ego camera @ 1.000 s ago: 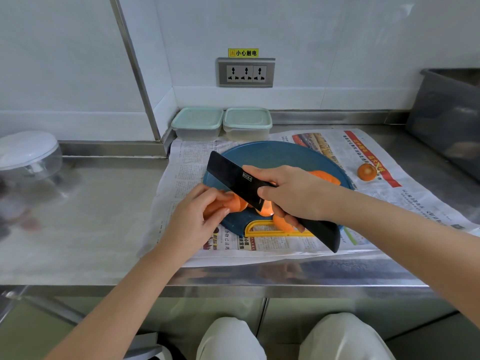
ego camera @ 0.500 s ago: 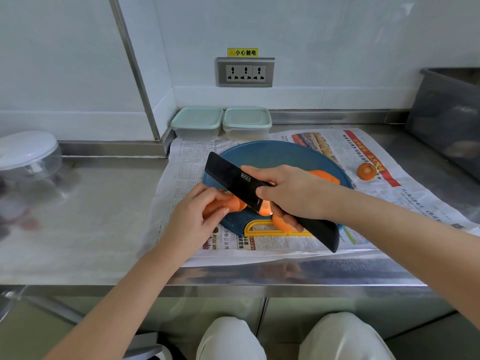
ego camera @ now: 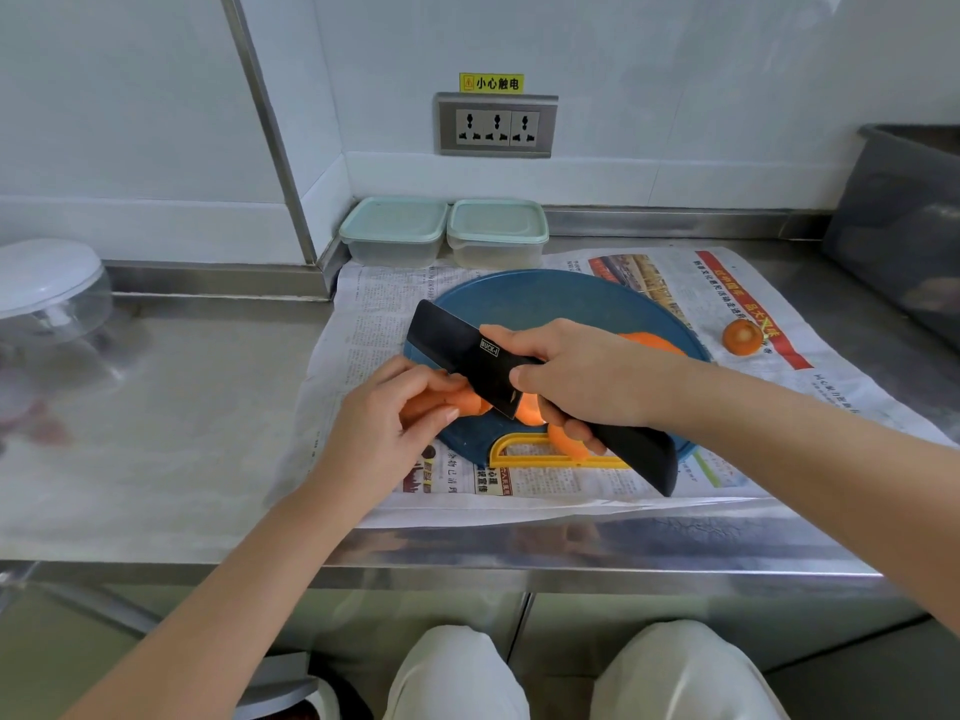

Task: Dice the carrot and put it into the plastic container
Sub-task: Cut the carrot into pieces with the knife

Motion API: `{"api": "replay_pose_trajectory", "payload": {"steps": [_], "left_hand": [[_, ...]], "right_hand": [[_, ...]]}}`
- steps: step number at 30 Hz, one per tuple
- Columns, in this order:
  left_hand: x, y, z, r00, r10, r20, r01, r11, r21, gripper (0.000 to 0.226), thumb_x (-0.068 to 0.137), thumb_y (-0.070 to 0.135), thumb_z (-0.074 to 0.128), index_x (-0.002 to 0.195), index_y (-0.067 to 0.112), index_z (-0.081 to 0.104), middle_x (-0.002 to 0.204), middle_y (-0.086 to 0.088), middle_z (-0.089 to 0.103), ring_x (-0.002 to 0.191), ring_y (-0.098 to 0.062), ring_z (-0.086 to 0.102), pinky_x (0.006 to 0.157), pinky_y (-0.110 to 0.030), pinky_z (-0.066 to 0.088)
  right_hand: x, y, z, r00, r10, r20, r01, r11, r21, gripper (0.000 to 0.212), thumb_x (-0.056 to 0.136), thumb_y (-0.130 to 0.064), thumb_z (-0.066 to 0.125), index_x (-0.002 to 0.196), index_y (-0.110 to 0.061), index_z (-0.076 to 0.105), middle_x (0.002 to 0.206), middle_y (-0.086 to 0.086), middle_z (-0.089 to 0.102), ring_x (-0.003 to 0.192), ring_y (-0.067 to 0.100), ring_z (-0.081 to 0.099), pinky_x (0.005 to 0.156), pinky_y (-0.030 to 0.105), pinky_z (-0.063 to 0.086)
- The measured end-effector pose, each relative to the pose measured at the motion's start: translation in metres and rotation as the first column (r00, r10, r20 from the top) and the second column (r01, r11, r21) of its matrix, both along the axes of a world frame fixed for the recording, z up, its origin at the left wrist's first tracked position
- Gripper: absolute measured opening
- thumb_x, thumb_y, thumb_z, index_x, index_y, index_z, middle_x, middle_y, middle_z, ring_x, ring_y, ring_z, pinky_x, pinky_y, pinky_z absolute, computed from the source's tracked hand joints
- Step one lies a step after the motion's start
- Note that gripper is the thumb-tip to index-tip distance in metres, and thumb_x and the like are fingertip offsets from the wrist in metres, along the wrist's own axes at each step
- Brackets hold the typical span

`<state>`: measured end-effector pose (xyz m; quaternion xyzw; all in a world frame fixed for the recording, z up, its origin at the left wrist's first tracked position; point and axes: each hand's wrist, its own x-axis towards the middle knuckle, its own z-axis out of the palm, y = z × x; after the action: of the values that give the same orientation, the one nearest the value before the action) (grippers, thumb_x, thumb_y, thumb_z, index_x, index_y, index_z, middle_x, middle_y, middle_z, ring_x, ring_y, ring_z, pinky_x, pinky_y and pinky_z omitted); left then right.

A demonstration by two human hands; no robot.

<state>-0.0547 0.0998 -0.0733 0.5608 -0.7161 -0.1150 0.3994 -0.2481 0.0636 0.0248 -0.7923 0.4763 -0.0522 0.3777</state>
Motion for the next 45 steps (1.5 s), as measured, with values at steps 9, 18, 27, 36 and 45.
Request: {"api": "replay_pose_trajectory", "payload": {"steps": [9,18,27,36,45], "left_hand": [[-0.002,-0.003,0.001,1.0,-0.015,0.003,0.015,0.998,-0.064,0.024,0.081,0.007,0.072,0.102,0.017,0.07,0.095,0.014,0.055,0.09,-0.006,0.059,0.079,-0.01,0.042],[0.001,-0.001,-0.003,0.996,-0.071,-0.052,0.067,0.995,-0.073,0.032,0.082,0.003,0.07,0.11,0.018,0.069,0.104,0.006,0.06,0.097,-0.004,0.061,0.087,-0.015,0.048],[0.006,0.0,-0.002,0.999,-0.02,-0.041,0.021,1.0,0.019,0.033,0.085,0.01,0.067,0.114,0.026,0.065,0.104,0.003,0.055,0.099,-0.011,0.057,0.084,-0.022,0.049],[0.004,0.001,-0.003,1.0,-0.022,-0.002,0.022,0.999,0.03,0.033,0.086,0.009,0.066,0.115,0.025,0.063,0.103,0.009,0.052,0.098,-0.007,0.053,0.082,-0.011,0.04],[0.003,0.001,-0.002,1.0,-0.013,-0.011,0.014,0.999,0.049,0.031,0.086,0.01,0.065,0.114,0.022,0.063,0.107,0.008,0.052,0.101,-0.009,0.053,0.082,-0.01,0.04]], "right_hand": [[0.01,-0.001,-0.023,0.998,0.016,-0.061,-0.027,0.981,-0.191,0.055,0.101,-0.012,0.034,0.152,-0.029,0.021,0.069,-0.002,0.045,0.034,-0.003,0.049,0.035,0.014,0.038],[0.027,0.003,-0.058,0.997,-0.079,0.002,0.077,0.967,-0.244,0.055,0.102,-0.017,0.036,0.152,-0.031,0.019,0.085,0.008,0.062,0.054,0.013,0.048,0.055,0.027,0.046],[0.002,0.003,-0.035,0.976,-0.117,0.186,0.117,0.993,0.007,0.056,0.1,-0.011,0.04,0.147,-0.04,0.029,0.055,0.003,0.052,0.039,0.015,0.046,0.037,0.026,0.044],[-0.01,0.003,-0.008,0.973,-0.115,0.202,0.094,0.99,0.109,0.055,0.101,-0.013,0.039,0.146,-0.043,0.028,0.042,-0.005,0.048,0.035,0.011,0.044,0.038,0.022,0.042],[-0.01,0.006,-0.007,0.974,-0.094,0.205,0.085,0.995,0.051,0.056,0.1,-0.012,0.039,0.145,-0.043,0.03,0.044,-0.002,0.048,0.035,0.014,0.044,0.038,0.024,0.043]]}}
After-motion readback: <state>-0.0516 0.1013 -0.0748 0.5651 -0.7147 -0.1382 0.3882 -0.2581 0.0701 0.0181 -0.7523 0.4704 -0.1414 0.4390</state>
